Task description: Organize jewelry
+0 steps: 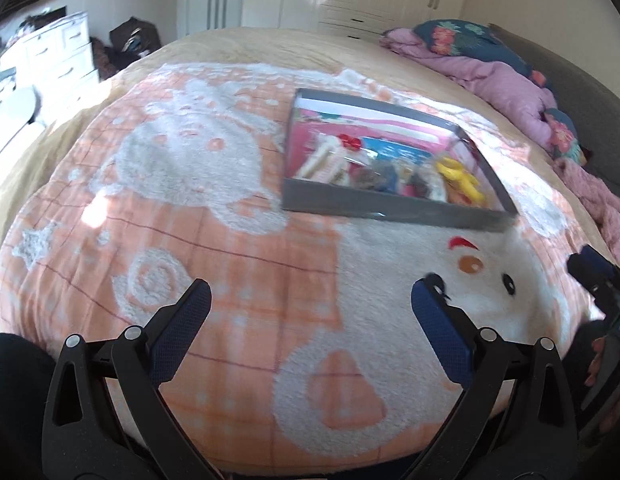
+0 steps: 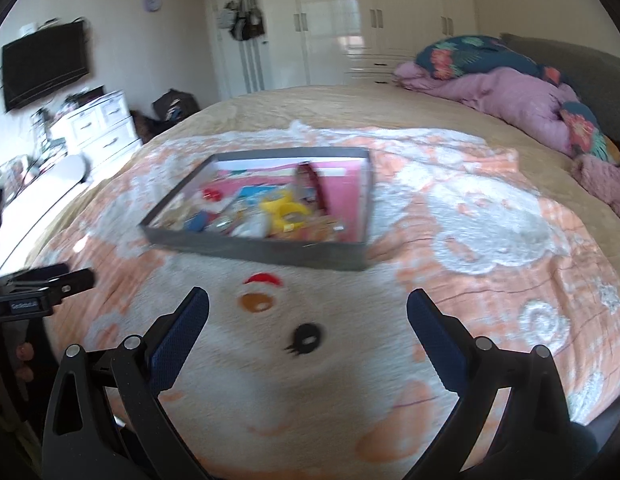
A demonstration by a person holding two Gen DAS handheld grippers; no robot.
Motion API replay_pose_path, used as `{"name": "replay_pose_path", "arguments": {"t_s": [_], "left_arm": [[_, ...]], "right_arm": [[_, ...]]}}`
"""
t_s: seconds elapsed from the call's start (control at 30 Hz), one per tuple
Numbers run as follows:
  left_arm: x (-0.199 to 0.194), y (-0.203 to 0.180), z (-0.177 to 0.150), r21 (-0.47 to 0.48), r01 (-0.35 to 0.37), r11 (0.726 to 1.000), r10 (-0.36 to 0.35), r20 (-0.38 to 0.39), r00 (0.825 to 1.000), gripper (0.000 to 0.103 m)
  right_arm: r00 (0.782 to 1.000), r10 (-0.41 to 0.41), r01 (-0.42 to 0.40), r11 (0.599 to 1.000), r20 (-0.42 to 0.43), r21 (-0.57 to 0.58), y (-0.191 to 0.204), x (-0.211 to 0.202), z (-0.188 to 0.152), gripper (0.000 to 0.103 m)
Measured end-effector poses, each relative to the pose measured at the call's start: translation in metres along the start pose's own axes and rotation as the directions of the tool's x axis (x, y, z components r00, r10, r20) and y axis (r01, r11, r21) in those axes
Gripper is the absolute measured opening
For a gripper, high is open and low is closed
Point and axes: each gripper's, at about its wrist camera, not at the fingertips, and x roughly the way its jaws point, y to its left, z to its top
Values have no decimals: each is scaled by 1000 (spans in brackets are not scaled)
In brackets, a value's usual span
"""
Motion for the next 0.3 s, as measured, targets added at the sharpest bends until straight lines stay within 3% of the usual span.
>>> {"name": "replay_pose_path", "arguments": {"t_s": [0.07,0.13,0.17,0.27,0.3], "left_arm": [[6,15,14,-34,-49,998,49,-4,999,94],[16,41,36,-79,-148,986,148,-6,989,94],[25,61,51,-110,-214,971,213,-14,977,94],[53,114,86,-196,-288,937,276,-83,957,94],[68,140,100,-244,-325,914,307,-108,945,94]], "right_arm": [[999,-51,51,998,-4,40,-31,8,12,99],[989,-148,148,988,-5,49,-67,19,27,99],[979,-201,201,978,-17,46,-87,28,34,99],[940,-325,336,934,-100,123,-166,61,55,99],[929,-345,363,919,-131,155,-189,71,58,99]]}}
